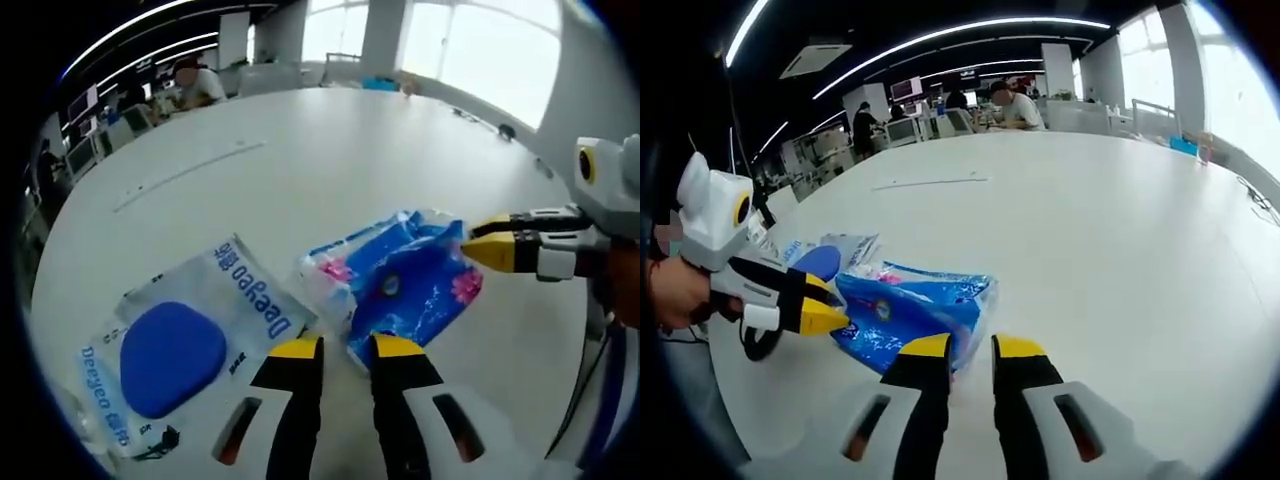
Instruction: Arrange the tabletop items into an orderly group along one side of the table until the central work area is clear of visible clutter.
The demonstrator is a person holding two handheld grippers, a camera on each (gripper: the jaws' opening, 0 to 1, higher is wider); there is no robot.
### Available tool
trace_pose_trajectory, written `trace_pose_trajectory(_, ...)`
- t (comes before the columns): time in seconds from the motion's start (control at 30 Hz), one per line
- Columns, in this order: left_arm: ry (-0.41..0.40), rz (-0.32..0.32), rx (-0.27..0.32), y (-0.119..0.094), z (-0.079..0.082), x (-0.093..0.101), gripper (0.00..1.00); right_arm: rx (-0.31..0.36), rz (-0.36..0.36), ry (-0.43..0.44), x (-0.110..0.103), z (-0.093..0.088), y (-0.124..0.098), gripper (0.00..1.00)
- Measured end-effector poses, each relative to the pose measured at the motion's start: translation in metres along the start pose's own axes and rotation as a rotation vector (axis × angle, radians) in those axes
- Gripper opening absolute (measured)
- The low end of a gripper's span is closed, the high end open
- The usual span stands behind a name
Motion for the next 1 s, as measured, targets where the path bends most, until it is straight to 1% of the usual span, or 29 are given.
trace_pose_trajectory(0.33, -0.003, -0.016, 0.001, -0.003, 0.000, 0.001, 0.18, -0.005, -0.003, -0.005, -0.002, 0.001, 0.000, 0.16)
trace_pose_trajectory(0.53, -0.008, -0.035, 0.024, -0.006, 0.002, 0.001, 0.24, -0.002, -0.009, -0.008, -0.002, 0.003, -0.001, 0.17)
trace_pose_trajectory(0.63, -0.013, -0.047, 0.039, -0.008, 0.004, 0.000, 0.25, -0.004, -0.012, -0.008, -0.002, 0.003, -0.002, 0.18)
trace_pose_trajectory(0.77, -0.010, -0.054, 0.044, -0.011, 0.005, 0.000, 0.28, -0.002, -0.016, -0.009, -0.004, 0.003, -0.004, 0.19)
trace_pose_trajectory(1.0, -0.014, -0.072, 0.064, -0.018, 0.009, 0.000, 0.33, 0.012, -0.026, -0.011, -0.004, 0.007, -0.010, 0.21)
Point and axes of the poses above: the point that each gripper's makers call its tool centre point, and the gripper's own axes: y roughly forward along the fingers, x roughly to its right, z roughly out of its top, the point moved 5 cm from there along -y, roughly backward along the fingers, and after that the axes turned 5 degrees about -z, right-handed, at the moved point
